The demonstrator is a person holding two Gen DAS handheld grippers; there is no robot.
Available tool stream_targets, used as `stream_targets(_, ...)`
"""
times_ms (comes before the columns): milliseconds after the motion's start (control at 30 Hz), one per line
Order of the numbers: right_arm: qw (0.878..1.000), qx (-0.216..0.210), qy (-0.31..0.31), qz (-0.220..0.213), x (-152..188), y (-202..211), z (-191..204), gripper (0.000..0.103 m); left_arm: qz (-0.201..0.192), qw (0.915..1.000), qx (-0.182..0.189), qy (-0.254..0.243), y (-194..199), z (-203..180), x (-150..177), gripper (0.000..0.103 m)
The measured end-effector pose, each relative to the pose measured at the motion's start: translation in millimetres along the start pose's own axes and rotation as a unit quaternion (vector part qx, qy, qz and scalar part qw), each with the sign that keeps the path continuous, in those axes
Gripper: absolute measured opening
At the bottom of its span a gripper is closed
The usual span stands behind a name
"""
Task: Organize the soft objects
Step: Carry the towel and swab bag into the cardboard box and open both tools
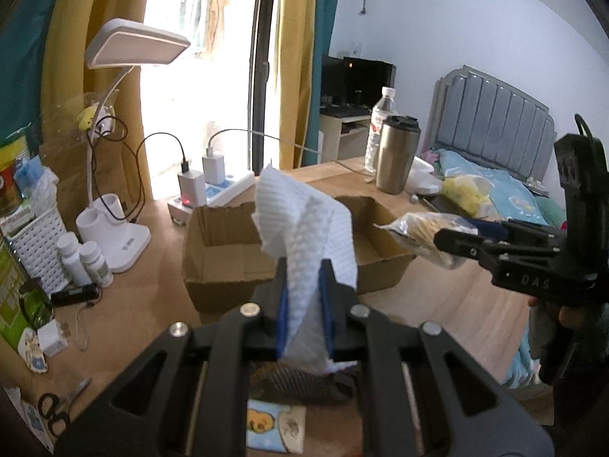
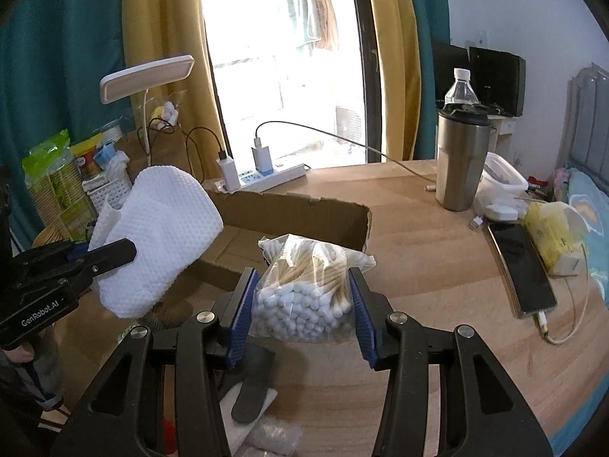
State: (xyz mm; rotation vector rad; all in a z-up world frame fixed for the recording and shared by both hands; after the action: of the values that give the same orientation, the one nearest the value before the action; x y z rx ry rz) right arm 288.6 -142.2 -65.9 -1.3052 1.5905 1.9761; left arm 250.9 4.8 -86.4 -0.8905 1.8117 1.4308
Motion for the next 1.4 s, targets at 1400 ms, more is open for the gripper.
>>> stream_targets(1400,0.998,-0.035,0.007,0.045,-16.5,-98.2,-13.0,0.05,0.088,0.9958,0.025,0.007,-136.6,1.1,-9.6,0.017)
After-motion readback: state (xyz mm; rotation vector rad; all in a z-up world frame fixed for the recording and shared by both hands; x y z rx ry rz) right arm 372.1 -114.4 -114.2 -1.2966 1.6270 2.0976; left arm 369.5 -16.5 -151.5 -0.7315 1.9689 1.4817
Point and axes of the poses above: each gripper's, at about its wrist camera, not at the fingertips, and y roughly against the way its jaws point, z to its left, x to its underside, the point moved 7 cm from there along -y, roughly the way its jaws point, and after that the axes turned 6 degrees about y, right-handed, at the moved point
